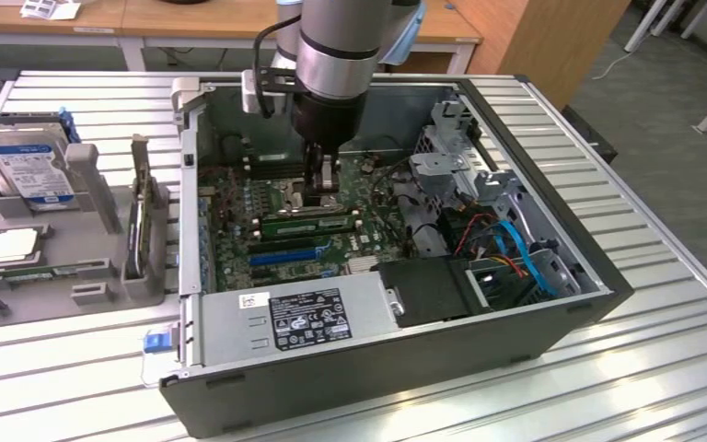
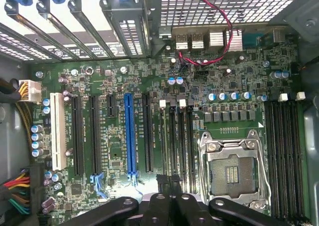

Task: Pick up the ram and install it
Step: 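Press down the ram until it locks into place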

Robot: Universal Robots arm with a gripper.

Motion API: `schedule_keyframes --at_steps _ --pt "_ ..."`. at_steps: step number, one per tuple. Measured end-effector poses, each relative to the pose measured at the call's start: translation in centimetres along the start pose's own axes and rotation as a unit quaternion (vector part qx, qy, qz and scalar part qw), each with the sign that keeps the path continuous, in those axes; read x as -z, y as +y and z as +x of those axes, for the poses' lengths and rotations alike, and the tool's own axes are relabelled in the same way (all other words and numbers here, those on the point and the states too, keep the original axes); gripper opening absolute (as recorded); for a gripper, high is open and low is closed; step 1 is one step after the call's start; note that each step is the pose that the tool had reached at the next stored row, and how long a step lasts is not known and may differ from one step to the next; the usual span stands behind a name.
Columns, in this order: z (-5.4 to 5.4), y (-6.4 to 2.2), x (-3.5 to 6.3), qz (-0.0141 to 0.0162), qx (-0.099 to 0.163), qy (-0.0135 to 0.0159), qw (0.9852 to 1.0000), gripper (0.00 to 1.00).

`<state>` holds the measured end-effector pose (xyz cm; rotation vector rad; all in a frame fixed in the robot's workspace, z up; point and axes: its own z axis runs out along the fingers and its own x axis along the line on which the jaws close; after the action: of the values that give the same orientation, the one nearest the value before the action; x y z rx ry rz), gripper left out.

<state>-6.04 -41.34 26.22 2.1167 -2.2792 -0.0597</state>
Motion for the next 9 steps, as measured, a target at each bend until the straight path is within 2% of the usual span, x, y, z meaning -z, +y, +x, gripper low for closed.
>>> schedule_keyframes --at_steps 5,6,9 --pt "0.0 -0.02 0.0 0.0 0.0 -0.0002 1.0 0.11" --pt "0.0 -0.21 0.01 -0.0001 0.0 -0.0019 1.0 0.11" --pt "0.0 -1.48 0.06 -0.0004 0.0 -0.0062 1.0 0.11"
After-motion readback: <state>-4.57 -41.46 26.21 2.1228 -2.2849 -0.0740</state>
